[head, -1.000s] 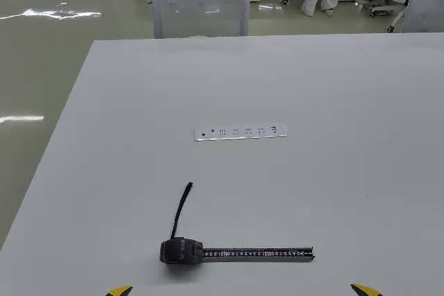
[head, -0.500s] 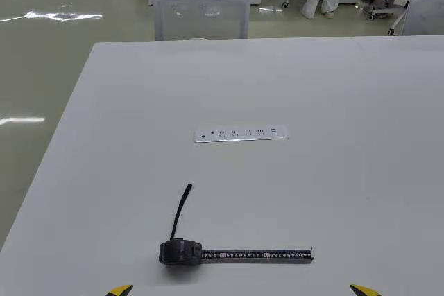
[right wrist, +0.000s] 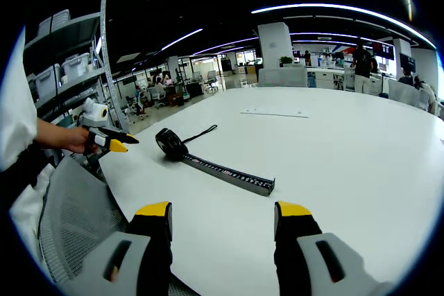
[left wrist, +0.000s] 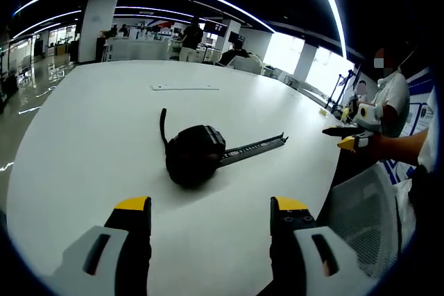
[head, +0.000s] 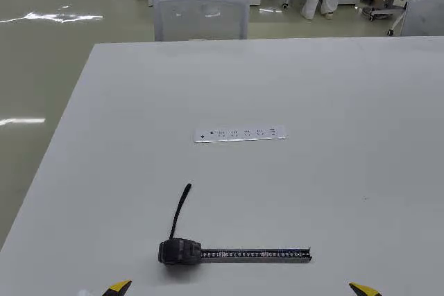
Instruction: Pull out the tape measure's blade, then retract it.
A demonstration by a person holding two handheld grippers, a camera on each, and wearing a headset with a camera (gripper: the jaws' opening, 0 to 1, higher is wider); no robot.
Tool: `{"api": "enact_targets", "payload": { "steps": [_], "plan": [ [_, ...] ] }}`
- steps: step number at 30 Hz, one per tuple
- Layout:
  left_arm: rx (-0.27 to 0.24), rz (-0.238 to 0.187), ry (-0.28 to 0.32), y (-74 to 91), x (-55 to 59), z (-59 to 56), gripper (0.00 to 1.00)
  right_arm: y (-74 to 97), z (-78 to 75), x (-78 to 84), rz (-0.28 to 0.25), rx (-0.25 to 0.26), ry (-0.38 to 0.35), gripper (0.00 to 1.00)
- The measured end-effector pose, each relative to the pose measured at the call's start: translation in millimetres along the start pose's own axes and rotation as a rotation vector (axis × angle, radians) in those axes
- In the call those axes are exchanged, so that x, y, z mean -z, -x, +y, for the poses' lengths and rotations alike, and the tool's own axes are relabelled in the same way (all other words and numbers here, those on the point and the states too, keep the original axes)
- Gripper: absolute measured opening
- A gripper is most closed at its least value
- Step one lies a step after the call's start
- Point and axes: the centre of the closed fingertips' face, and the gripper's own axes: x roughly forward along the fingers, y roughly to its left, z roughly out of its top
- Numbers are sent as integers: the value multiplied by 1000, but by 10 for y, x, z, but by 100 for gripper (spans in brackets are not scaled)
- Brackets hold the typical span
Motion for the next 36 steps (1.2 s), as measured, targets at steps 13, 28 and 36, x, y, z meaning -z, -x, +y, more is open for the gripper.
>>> {"api": "enact_targets", "payload": {
  "steps": [13, 28, 36],
  "plan": [
    [-32, 0, 16, -44, -46, 68, 69, -3, 22, 4, -2, 4, -4, 60],
    [-31, 3, 20, -84, -84, 65, 71, 7, 57, 10, 0, 14, -7, 60],
    [-30, -1, 30, -96, -72, 101, 71, 14, 103, 4, 0, 20, -5, 60]
  ]
}}
